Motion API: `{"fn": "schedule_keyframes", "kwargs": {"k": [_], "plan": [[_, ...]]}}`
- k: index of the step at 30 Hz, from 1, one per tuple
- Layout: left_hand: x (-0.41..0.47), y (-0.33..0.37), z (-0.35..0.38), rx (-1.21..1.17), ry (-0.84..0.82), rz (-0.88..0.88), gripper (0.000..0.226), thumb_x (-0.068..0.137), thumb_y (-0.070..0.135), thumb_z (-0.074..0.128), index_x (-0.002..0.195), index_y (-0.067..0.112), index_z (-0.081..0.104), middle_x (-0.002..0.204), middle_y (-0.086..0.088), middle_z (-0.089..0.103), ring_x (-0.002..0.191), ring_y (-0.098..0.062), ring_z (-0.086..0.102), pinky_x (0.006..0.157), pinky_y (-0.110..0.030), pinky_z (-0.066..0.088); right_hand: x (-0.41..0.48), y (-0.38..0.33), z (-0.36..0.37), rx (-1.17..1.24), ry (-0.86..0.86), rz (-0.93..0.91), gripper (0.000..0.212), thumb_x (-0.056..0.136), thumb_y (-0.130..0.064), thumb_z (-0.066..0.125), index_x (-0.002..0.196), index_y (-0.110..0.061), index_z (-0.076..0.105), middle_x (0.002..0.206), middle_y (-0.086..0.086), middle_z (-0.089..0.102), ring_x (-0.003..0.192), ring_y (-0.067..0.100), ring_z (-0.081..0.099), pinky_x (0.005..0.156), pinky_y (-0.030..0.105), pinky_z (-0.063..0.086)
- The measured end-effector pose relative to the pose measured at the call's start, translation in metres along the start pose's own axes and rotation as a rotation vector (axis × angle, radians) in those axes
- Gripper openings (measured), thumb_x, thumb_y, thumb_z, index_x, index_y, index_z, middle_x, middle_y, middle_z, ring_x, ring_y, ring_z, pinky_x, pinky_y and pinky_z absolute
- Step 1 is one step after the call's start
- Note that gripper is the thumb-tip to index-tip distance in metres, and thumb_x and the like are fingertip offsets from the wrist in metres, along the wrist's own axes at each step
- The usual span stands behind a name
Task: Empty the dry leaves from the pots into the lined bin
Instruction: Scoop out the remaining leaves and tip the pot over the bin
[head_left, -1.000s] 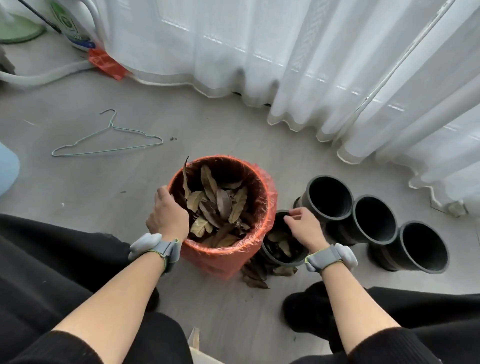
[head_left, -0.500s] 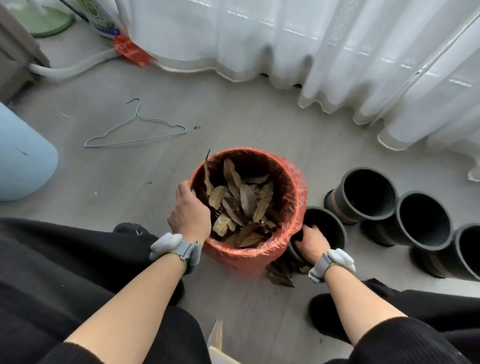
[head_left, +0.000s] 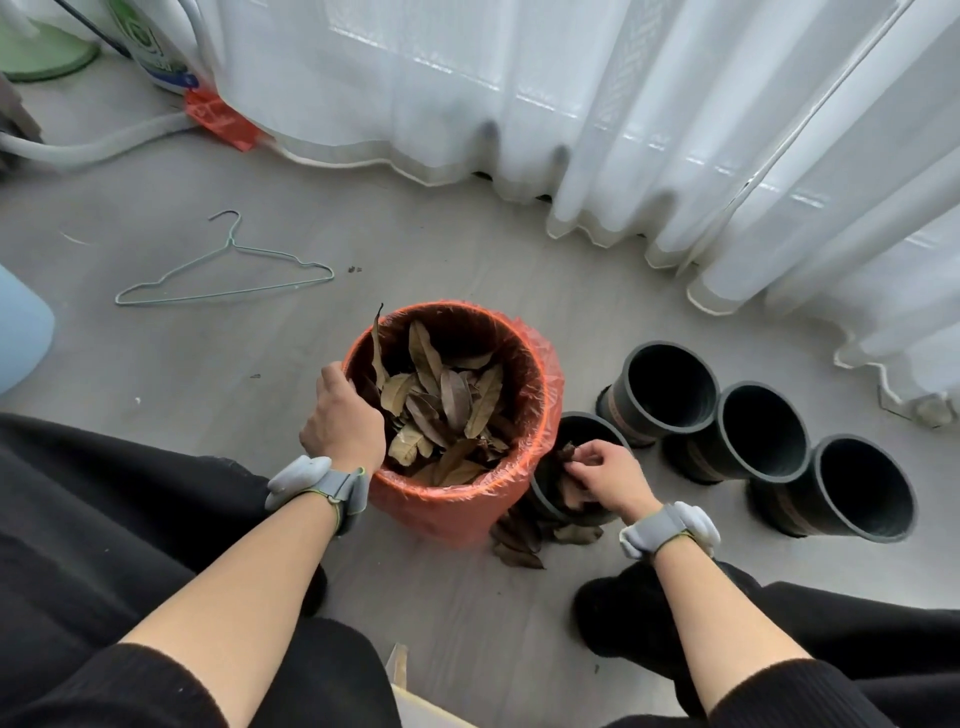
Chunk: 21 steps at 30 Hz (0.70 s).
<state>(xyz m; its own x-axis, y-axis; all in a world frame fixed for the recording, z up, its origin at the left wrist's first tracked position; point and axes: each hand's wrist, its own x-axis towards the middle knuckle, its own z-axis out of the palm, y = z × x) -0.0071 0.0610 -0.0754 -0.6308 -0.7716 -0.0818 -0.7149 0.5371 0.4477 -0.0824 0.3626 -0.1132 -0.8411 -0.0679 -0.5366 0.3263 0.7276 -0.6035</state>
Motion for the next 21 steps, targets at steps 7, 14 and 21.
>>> {"fn": "schedule_keyframes", "kwargs": {"k": [7,14,21], "plan": [[-0.002,0.001,-0.003,-0.012,-0.024,-0.005,0.027,0.096,0.009,0.035,0.122,0.012,0.038,0.124,-0.014,0.052,0.094,-0.046,0.057,0.068,-0.044,0.032,-0.032,-0.017,-0.040,0.626,-0.142,0.110,0.006,0.089,0.000,0.066,0.091,-0.003,0.061,0.090,0.016,0.065,0.075,0.024,0.066,0.063,0.030,0.061],[-0.005,0.006,-0.004,-0.011,-0.046,-0.005,0.031,0.093,0.005,0.037,0.123,0.011,0.037,0.125,-0.014,0.051,0.095,-0.046,0.057,0.068,-0.044,0.032,-0.047,-0.016,-0.059,0.730,-0.206,0.146,0.012,0.091,-0.001,0.062,0.103,-0.002,0.060,0.096,0.018,0.064,0.077,0.023,0.066,0.064,0.028,0.060],[-0.004,0.006,-0.005,-0.003,-0.037,-0.007,0.031,0.092,0.005,0.037,0.123,0.011,0.037,0.124,-0.015,0.052,0.095,-0.046,0.057,0.069,-0.043,0.033,-0.059,-0.095,-0.093,0.923,-0.252,-0.145,0.014,0.080,-0.011,0.073,0.093,-0.009,0.070,0.092,0.012,0.071,0.075,0.018,0.070,0.066,0.028,0.058]]}}
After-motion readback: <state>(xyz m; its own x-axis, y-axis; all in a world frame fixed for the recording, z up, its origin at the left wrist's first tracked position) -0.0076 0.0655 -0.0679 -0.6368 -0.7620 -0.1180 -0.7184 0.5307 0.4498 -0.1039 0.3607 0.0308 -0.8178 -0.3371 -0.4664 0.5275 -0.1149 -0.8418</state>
